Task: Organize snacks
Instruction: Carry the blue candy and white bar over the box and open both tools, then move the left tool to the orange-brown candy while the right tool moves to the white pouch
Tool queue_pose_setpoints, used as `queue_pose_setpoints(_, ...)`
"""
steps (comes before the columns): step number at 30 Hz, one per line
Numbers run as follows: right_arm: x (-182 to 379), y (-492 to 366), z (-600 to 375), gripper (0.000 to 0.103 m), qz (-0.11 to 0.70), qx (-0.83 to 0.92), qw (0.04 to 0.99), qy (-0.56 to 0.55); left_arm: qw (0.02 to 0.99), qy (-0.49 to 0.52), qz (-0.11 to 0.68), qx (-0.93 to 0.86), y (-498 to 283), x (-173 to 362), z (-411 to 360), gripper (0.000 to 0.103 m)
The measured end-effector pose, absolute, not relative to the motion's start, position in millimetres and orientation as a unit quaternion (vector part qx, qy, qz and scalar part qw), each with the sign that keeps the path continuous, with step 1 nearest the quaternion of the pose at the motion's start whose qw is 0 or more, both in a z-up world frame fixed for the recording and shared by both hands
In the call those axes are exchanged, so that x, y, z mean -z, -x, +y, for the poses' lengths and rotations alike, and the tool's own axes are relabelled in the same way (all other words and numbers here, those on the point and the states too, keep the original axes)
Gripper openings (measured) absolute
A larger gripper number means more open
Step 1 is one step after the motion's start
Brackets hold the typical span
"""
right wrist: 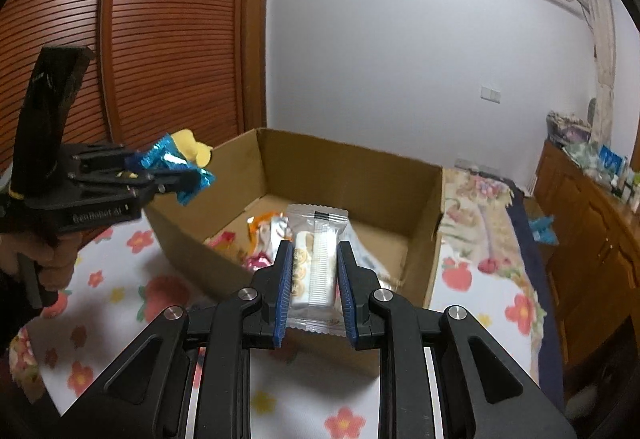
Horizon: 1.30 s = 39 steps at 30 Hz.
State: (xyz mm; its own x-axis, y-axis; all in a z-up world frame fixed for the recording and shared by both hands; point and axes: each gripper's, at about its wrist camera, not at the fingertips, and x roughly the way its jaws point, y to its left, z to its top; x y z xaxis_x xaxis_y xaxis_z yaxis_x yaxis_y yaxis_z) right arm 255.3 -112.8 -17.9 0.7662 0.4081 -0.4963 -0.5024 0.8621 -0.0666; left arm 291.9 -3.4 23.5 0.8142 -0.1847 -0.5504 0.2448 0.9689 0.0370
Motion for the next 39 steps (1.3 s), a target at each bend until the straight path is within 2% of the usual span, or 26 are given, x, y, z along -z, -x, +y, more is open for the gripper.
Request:
queue_pose_setpoints(18,28.0,-305.4,-99.4,0.02,0.271,-0.237,0.929,0.088,0.945,-0.053,0.304,0.107,-319.0,-6.9,-2.6,0.033)
queue_pose_setpoints(21,30.6,-309.2,-97.8,0.025,0.279,-0.235,0.927,0.087,0.945,-0.055,0.304,0.108,-319.4,-6.3,-4.0,0.033)
queue_pose_setpoints(22,31.3,-310.9,-97.3,0.032,0.281,-0.232,0.927,0.086,0.945,-0.055,0.304,0.108,-319.7,-6.2,-4.5,0.033)
queue_pose_setpoints(26,35.3,-311.1,-96.5,0.037,0.285,-0.234,0.926,0.082,0.945,-0.056,0.305,0.108,-321.9,-5.9,-5.8,0.033)
queue_pose_setpoints(39,37.4,-305.9,-102.6,0.039,0.288,-0.234,0.926,0.074,0.943,-0.07,0.31,0.102,-336.6,-7.2,-16.3,0.036)
